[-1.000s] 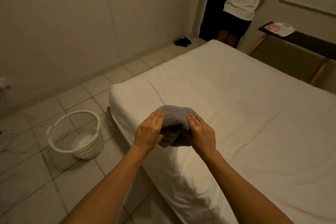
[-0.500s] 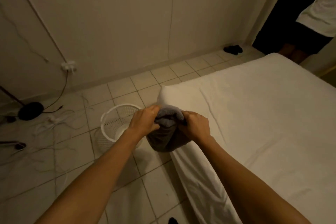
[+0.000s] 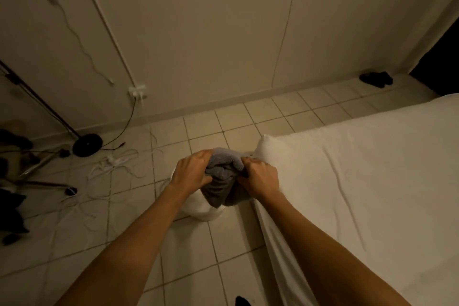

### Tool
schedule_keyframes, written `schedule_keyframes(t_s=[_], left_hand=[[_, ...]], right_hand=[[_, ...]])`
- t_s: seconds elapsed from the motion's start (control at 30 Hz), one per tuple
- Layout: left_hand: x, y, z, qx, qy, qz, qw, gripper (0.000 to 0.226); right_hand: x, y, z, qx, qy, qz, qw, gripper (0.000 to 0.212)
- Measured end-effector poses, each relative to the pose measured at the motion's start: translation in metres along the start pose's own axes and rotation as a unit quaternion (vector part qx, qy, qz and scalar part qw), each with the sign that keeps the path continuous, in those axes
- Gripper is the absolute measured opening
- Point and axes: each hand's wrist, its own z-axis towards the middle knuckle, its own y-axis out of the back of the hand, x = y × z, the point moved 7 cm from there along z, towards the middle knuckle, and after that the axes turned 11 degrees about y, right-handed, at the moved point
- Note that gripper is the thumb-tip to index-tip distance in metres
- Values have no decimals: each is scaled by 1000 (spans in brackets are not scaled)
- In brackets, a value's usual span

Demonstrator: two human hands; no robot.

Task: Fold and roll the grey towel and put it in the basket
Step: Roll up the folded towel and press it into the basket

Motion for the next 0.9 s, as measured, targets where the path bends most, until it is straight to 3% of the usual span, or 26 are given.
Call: schedule_keyframes(t_s=[0.2, 0.37, 0.5, 0.7, 0.9], left_hand=[[64, -10, 55, 5, 2, -3, 1000, 73], [112, -41, 95, 10, -68, 17, 997, 80], [150, -75, 135, 52, -140, 13, 989, 85], [182, -106, 179, 123, -233, 16, 965, 90], [192, -128, 199, 159, -302, 16, 940, 91]], right_hand=[[16, -43, 68, -1, -6, 7, 1000, 35], [25, -105, 103, 16, -40, 23, 999, 41], [29, -153, 125, 12, -107, 25, 994, 59], [46, -183, 143, -31, -220, 18, 975, 68], [48, -217, 141, -11, -315, 27, 949, 62]])
